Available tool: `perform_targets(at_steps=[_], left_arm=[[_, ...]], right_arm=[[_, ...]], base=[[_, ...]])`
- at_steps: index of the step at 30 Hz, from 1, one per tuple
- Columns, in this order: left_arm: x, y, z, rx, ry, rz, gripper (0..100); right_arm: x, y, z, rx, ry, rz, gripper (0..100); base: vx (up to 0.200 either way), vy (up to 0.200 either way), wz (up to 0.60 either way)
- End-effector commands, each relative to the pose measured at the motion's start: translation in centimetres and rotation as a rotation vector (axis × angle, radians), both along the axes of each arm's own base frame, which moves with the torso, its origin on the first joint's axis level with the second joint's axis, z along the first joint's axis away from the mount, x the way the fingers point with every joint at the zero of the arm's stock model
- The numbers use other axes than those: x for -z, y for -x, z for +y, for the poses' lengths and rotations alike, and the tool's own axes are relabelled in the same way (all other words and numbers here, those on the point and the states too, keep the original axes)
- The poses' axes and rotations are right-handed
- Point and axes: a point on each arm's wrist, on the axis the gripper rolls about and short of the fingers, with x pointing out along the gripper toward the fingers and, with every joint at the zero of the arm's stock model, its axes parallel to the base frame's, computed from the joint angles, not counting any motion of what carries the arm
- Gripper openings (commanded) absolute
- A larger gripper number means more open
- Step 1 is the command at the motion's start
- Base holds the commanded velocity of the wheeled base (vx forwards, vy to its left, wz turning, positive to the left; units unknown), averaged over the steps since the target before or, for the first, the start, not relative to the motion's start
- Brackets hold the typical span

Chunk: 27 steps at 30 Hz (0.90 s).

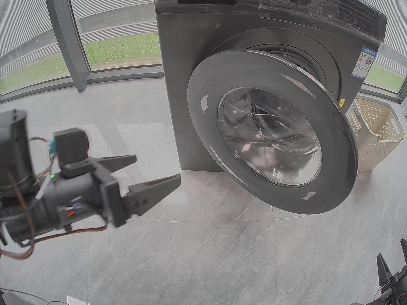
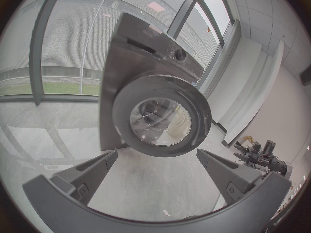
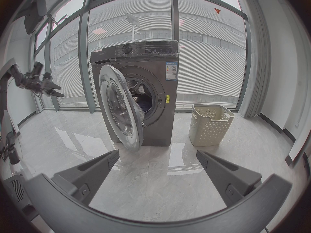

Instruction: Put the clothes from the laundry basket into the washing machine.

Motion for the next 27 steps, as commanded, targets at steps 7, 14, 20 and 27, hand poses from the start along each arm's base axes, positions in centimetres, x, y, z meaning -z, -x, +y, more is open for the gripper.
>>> perform_targets(at_steps=[7,14,20,27], left_arm=[[8.8,14.6,12.9,-0.351,0.068,-0.247,100],[15.0,17.4,13.5,-0.567,0.037,-0.200,100],[15.5,17.3,13.5,-0.709,0.014,-0.140,100],[16.2,17.9,13.4,-0.761,-0.090,-0.169,100]], right_arm=[[0.5,0.0,0.0,0.000,0.000,0.006,100],[0.5,0.0,0.0,0.000,0.000,0.006,100],[0.5,0.0,0.0,0.000,0.000,0.006,100],[0.5,0.0,0.0,-0.002,0.000,0.006,100]], base=[[0.000,0.000,0.00],[0.000,0.000,0.00],[0.000,0.000,0.00],[0.000,0.000,0.00]])
